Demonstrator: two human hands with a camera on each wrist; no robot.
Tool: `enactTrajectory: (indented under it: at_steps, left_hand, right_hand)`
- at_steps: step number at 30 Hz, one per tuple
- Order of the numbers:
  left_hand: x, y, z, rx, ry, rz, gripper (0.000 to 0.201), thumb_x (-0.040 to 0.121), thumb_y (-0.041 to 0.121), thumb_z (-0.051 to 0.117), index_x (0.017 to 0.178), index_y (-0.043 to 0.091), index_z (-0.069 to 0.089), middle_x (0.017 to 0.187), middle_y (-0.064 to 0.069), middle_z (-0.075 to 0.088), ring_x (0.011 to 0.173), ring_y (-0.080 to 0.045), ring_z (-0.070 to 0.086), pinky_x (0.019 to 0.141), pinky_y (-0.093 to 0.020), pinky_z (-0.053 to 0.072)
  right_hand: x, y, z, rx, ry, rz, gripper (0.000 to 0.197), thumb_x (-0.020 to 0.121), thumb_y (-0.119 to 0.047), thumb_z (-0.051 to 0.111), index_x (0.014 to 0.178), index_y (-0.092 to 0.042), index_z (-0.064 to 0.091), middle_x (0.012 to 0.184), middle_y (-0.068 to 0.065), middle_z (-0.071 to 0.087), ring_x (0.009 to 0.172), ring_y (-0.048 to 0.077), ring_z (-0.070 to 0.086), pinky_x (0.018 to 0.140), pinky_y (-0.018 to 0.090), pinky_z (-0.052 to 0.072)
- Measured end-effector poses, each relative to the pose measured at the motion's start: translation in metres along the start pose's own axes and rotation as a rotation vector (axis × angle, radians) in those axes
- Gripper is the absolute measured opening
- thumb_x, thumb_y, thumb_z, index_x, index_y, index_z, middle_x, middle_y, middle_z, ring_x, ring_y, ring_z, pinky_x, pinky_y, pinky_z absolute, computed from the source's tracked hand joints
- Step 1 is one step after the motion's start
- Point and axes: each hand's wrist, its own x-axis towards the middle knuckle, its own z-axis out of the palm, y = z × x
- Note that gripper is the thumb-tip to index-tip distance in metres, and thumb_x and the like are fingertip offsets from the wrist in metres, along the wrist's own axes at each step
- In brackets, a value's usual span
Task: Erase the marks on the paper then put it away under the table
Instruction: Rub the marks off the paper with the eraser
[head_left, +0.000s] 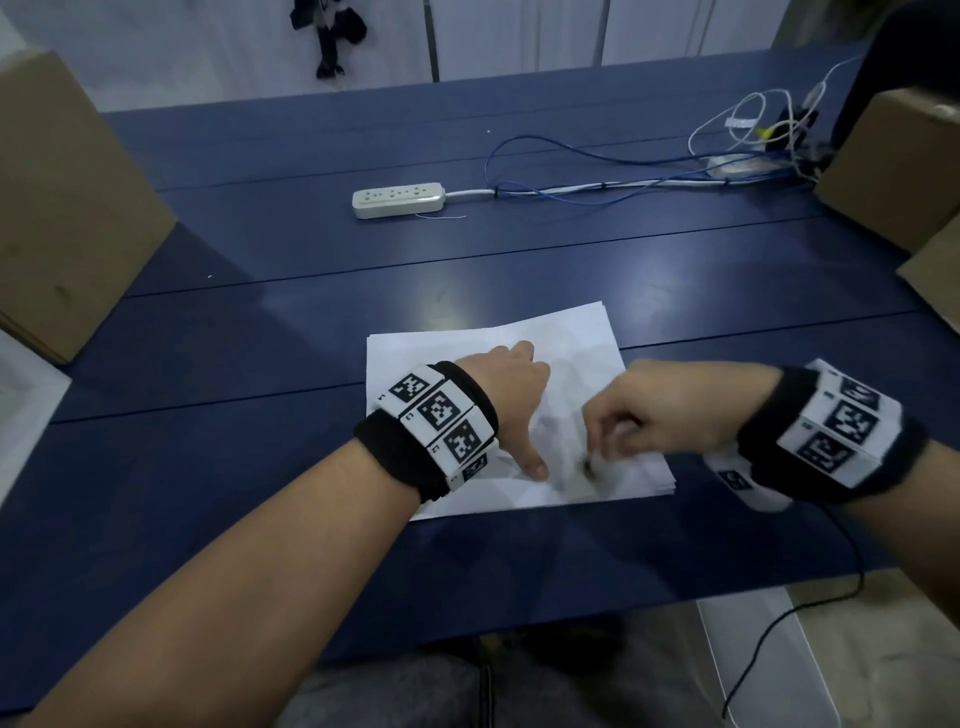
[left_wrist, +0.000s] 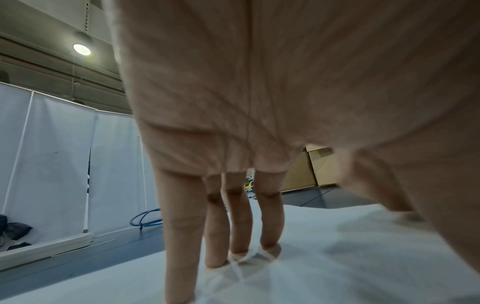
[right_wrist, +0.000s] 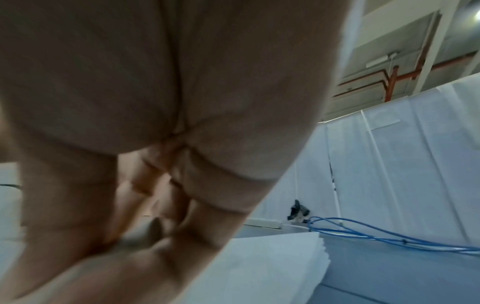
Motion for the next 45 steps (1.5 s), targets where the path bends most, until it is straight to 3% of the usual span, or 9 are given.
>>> enactTrajectory:
  at_steps: [4, 7, 10, 16, 22, 28, 35, 40, 45]
  left_hand:
    - [-0.001, 0.001, -0.001, -0.001, -0.011, -0.001, 0.082, 0.055, 0.069, 0.081, 0.111, 0.018, 0.05, 0.11, 0.001, 0.041, 0.093, -0.018, 0.047, 0.074, -0.038, 0.048]
    - [0.0, -0.001, 0.0, -0.006, -0.006, -0.005, 0.086, 0.053, 0.07, 0.081, 0.115, 0.017, 0.052, 0.111, 0.001, 0.041, 0.095, -0.019, 0.049, 0.078, -0.04, 0.052]
    - [0.0, 0.0, -0.001, -0.011, -0.017, -0.006, 0.089, 0.05, 0.071, 0.082, 0.115, 0.017, 0.051, 0.11, 0.001, 0.041, 0.094, -0.019, 0.049, 0.08, -0.042, 0.053]
    - [-0.001, 0.002, -0.001, -0.014, -0.01, -0.006, 0.082, 0.055, 0.067, 0.082, 0.113, 0.018, 0.052, 0.112, 0.001, 0.042, 0.096, -0.019, 0.05, 0.079, -0.04, 0.051]
    - [-0.001, 0.001, -0.002, -0.015, -0.004, -0.008, 0.084, 0.051, 0.069, 0.084, 0.11, 0.017, 0.053, 0.108, 0.001, 0.043, 0.089, -0.019, 0.051, 0.072, -0.037, 0.052]
    - [-0.002, 0.002, -0.003, -0.017, -0.018, -0.01, 0.083, 0.055, 0.067, 0.082, 0.114, 0.018, 0.053, 0.112, 0.001, 0.042, 0.096, -0.02, 0.051, 0.079, -0.04, 0.051]
    - [-0.001, 0.001, -0.002, -0.017, -0.019, -0.011, 0.083, 0.052, 0.068, 0.083, 0.111, 0.018, 0.054, 0.11, 0.001, 0.042, 0.091, -0.019, 0.05, 0.074, -0.038, 0.052]
    - [-0.001, 0.002, -0.002, -0.057, -0.031, 0.026, 0.09, 0.058, 0.061, 0.084, 0.132, 0.028, 0.045, 0.112, 0.002, 0.038, 0.104, -0.022, 0.051, 0.081, -0.039, 0.05]
    - [-0.001, 0.001, -0.002, -0.058, -0.041, 0.03, 0.096, 0.056, 0.062, 0.085, 0.137, 0.031, 0.043, 0.114, 0.0, 0.037, 0.107, -0.024, 0.049, 0.087, -0.044, 0.051]
  right_hand:
    - [0.02, 0.02, -0.016, -0.09, 0.271, 0.152, 0.006, 0.093, -0.028, 0.062, 0.098, -0.028, 0.066, 0.089, -0.007, 0.07, 0.087, 0.017, 0.062, 0.081, 0.033, 0.051]
    - [0.006, 0.013, -0.013, -0.043, 0.113, 0.063, 0.012, 0.09, -0.026, 0.067, 0.08, -0.034, 0.064, 0.08, -0.015, 0.069, 0.075, 0.001, 0.06, 0.071, 0.017, 0.047]
    - [-0.009, -0.005, -0.006, -0.005, -0.09, -0.003, 0.004, 0.086, -0.029, 0.071, 0.09, -0.028, 0.072, 0.085, -0.015, 0.073, 0.077, -0.001, 0.062, 0.07, 0.015, 0.048]
    - [0.015, 0.018, -0.016, -0.097, 0.254, 0.177, 0.011, 0.093, -0.028, 0.061, 0.1, -0.025, 0.068, 0.088, -0.011, 0.068, 0.09, 0.014, 0.059, 0.078, 0.029, 0.047]
    - [-0.01, -0.004, 0.0, 0.086, -0.109, -0.016, 0.006, 0.085, -0.024, 0.073, 0.09, -0.028, 0.073, 0.084, -0.019, 0.073, 0.078, -0.001, 0.064, 0.073, 0.016, 0.049]
    - [0.017, 0.02, -0.017, -0.096, 0.27, 0.186, 0.009, 0.093, -0.028, 0.061, 0.099, -0.025, 0.068, 0.092, -0.006, 0.071, 0.093, 0.017, 0.062, 0.084, 0.036, 0.051]
    - [-0.008, -0.002, -0.001, 0.058, -0.081, 0.017, 0.007, 0.087, -0.025, 0.071, 0.092, -0.029, 0.072, 0.086, -0.018, 0.073, 0.081, -0.001, 0.064, 0.077, 0.018, 0.052]
    - [0.016, 0.019, -0.018, -0.076, 0.259, 0.208, 0.012, 0.093, -0.03, 0.06, 0.101, -0.028, 0.068, 0.089, -0.008, 0.07, 0.091, 0.016, 0.06, 0.084, 0.039, 0.052]
    - [-0.009, 0.002, -0.006, 0.04, -0.071, 0.034, 0.01, 0.086, -0.022, 0.07, 0.091, -0.029, 0.073, 0.084, -0.016, 0.073, 0.071, -0.005, 0.06, 0.067, 0.01, 0.044]
